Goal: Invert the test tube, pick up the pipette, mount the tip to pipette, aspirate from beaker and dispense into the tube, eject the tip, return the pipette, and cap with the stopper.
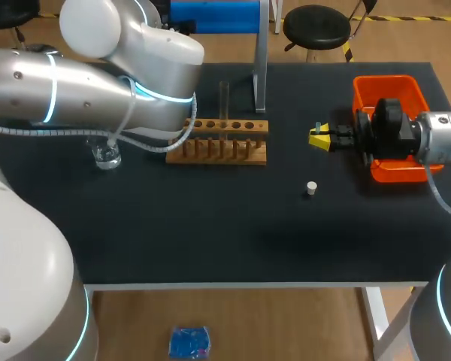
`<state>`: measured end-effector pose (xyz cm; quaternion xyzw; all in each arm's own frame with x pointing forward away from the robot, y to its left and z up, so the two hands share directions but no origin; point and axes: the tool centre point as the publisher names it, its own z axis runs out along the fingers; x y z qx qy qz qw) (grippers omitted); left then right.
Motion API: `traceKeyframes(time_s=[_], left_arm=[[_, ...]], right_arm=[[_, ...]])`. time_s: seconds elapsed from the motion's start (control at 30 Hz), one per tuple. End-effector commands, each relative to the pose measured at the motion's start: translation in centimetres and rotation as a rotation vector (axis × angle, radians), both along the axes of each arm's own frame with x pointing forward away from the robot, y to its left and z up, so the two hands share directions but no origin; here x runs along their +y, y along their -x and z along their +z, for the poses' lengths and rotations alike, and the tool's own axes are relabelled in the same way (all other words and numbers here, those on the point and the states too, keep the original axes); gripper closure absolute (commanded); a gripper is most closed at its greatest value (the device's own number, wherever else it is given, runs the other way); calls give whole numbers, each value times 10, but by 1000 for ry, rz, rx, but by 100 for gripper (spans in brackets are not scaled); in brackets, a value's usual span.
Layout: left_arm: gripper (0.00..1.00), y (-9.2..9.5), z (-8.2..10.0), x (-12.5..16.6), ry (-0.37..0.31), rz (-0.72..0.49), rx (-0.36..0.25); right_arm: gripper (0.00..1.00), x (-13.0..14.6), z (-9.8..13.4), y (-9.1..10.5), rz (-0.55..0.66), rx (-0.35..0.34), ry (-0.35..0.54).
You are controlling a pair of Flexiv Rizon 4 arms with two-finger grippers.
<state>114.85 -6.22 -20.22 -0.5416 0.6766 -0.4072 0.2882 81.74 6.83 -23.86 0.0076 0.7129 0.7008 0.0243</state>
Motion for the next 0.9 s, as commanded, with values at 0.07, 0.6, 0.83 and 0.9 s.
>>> traceKeyframes(time_s=[0.07, 0.6, 0.83, 0.9], left_arm=[[0, -2, -3, 1, -4, 20, -23], [0, -10, -2, 4, -26, 48, -65], [0, -15, -1, 8, -26, 57, -70], [0, -16, 1, 9, -27, 61, -73]], right_arm=[[100, 0, 0, 1, -3, -1, 0], [100, 0, 0, 1, -3, -1, 0], [100, 0, 0, 1, -3, -1, 0], [100, 0, 0, 1, -3, -1, 0]])
